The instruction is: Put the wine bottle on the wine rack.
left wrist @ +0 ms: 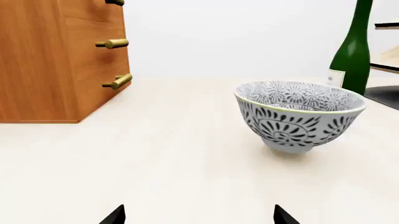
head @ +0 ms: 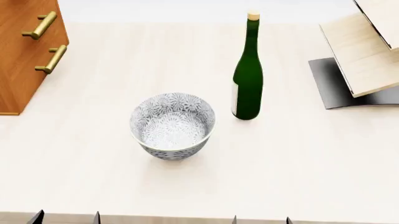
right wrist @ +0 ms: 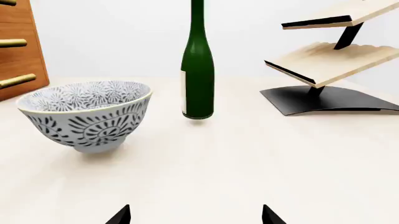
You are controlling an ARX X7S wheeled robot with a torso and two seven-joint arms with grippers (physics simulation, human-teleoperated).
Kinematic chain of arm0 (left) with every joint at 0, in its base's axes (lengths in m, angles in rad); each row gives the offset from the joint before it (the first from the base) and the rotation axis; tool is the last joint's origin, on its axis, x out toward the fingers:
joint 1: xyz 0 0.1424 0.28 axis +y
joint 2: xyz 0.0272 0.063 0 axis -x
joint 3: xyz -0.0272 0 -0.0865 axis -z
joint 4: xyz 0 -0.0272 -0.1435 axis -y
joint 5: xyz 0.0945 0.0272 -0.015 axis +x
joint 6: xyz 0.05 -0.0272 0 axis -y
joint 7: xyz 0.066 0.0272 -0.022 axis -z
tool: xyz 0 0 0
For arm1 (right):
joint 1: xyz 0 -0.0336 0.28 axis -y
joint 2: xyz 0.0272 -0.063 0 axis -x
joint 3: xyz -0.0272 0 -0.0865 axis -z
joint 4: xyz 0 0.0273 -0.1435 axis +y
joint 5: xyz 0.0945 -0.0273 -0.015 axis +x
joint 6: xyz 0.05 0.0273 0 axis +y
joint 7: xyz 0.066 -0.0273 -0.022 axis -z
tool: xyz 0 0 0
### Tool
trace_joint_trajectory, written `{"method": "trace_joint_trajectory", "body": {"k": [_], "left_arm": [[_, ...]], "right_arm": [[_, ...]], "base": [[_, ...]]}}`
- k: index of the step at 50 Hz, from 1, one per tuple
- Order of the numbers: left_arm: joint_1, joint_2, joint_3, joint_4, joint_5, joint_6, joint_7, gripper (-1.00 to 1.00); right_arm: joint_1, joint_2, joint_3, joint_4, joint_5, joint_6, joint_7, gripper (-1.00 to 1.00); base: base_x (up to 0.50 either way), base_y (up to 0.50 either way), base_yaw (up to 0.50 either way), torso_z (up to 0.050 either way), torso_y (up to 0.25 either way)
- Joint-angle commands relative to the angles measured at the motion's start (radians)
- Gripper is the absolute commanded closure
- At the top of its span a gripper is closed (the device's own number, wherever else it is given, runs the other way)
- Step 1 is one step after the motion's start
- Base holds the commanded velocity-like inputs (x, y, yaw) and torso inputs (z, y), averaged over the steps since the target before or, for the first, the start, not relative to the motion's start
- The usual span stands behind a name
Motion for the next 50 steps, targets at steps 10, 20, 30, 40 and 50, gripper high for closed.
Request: {"method": "trace_joint_trajectory", "body": {"k": [10,20,30,40,50], "left_arm": [[0.0,-0.043,0.057,-0.011,-0.036,0.01,-0.048,-1.0],[0.035,-0.064,0.082,0.073,-0.055,-0.008,-0.066,-1.0],[0.146,-0.098,0.095,0.416,-0.061,-0.081,-0.092,-1.0],[0.272,-0.126,0.104,0.645,-0.065,-0.045,-0.112,-1.0],[0.413,-0.14,0.104,0.782,-0.024,0.121,-0.146,-1.0]], "right_arm": [[-0.002,0.05,-0.064,-0.01,0.036,-0.005,0.066,-1.0],[-0.034,0.071,-0.084,-0.106,0.06,0.015,0.077,-1.0],[-0.137,0.102,-0.094,-0.442,0.066,0.065,0.104,-1.0],[-0.23,0.13,-0.114,-0.609,0.034,0.016,0.127,-1.0],[-0.32,0.155,-0.139,-0.717,0.001,-0.081,0.138,-1.0]], "base": [[0.0,0.0,0.0,0.0,0.0],[0.0,0.0,0.0,0.0,0.0],[0.0,0.0,0.0,0.0,0.0],[0.0,0.0,0.0,0.0,0.0],[0.0,0.0,0.0,0.0,0.0]]}}
